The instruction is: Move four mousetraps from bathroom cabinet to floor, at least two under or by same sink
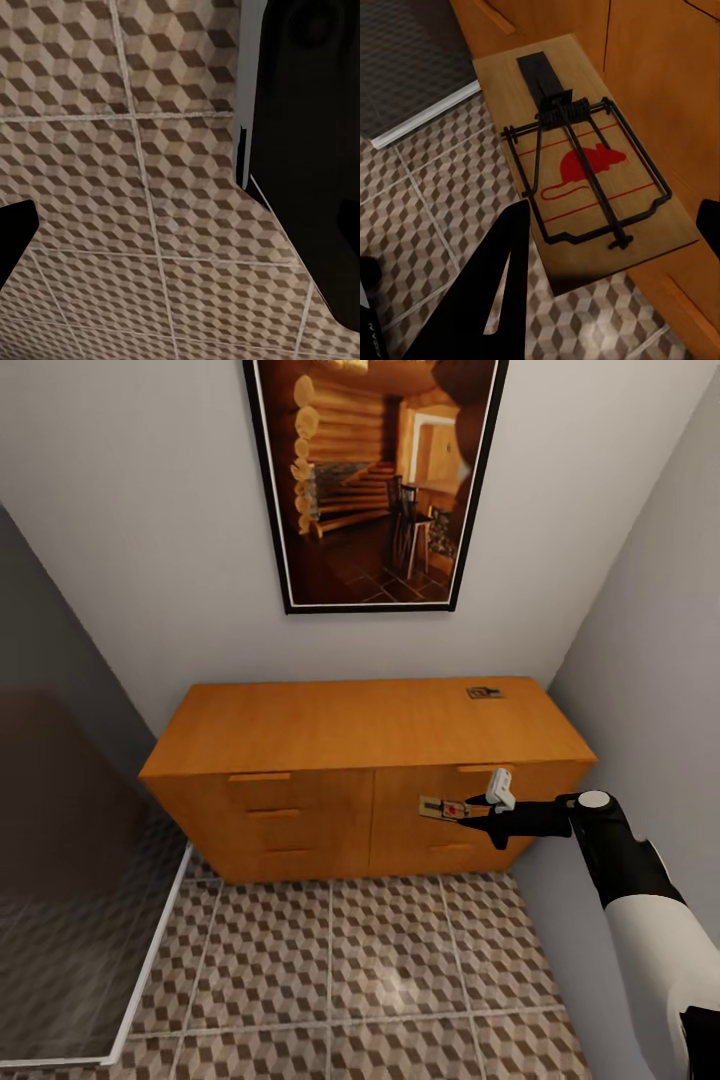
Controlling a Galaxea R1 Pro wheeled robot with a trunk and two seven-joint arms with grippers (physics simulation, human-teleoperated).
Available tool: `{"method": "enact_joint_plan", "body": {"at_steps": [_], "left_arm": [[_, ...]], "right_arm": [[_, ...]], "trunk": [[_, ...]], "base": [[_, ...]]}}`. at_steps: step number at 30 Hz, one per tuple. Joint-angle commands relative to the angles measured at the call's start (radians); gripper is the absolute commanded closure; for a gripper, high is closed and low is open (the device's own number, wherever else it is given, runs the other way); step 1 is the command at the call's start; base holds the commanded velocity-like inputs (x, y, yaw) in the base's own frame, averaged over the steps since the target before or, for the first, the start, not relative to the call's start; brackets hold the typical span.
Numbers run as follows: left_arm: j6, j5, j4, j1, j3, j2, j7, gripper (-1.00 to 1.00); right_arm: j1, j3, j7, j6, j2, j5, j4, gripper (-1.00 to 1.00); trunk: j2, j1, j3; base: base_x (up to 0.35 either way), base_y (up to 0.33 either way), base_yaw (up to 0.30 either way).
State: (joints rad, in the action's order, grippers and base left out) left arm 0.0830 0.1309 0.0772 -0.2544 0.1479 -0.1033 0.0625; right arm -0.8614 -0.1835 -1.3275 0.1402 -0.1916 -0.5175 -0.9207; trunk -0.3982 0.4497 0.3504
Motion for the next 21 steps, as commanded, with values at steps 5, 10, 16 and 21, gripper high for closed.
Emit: {"method": "enact_joint_plan", "body": {"at_steps": [5,10,16,21], "left_arm": [[0.008,0.01,0.004,-0.002,0.009,0.001,0.0,-1.0],[0.01,0.008,0.003,-0.002,0.009,0.001,0.0,-1.0],[0.016,0.005,-0.002,-0.001,0.009,0.021,0.0,-1.0],[0.027,0.003,-0.045,0.0,0.007,0.043,0.002,-1.0]], "right_arm": [[-0.001,-0.001,0.001,0.008,0.004,-0.004,0.004,1.0],[-0.001,0.001,0.043,0.001,0.014,-0.005,0.064,1.0],[-0.001,0.002,0.231,-0.081,0.035,-0.01,0.298,1.0],[0.0,0.005,0.582,-0.314,0.065,-0.098,0.723,1.0]], "trunk": [[-0.002,0.0,0.002],[-0.002,0.0,0.002],[-0.002,0.0,0.002],[-0.002,0.0,0.002]], "base": [[-0.063,0.0,0.0],[-0.011,0.0,0.0],[-0.001,0.0,0.0],[0.0,0.0,0.0]]}}
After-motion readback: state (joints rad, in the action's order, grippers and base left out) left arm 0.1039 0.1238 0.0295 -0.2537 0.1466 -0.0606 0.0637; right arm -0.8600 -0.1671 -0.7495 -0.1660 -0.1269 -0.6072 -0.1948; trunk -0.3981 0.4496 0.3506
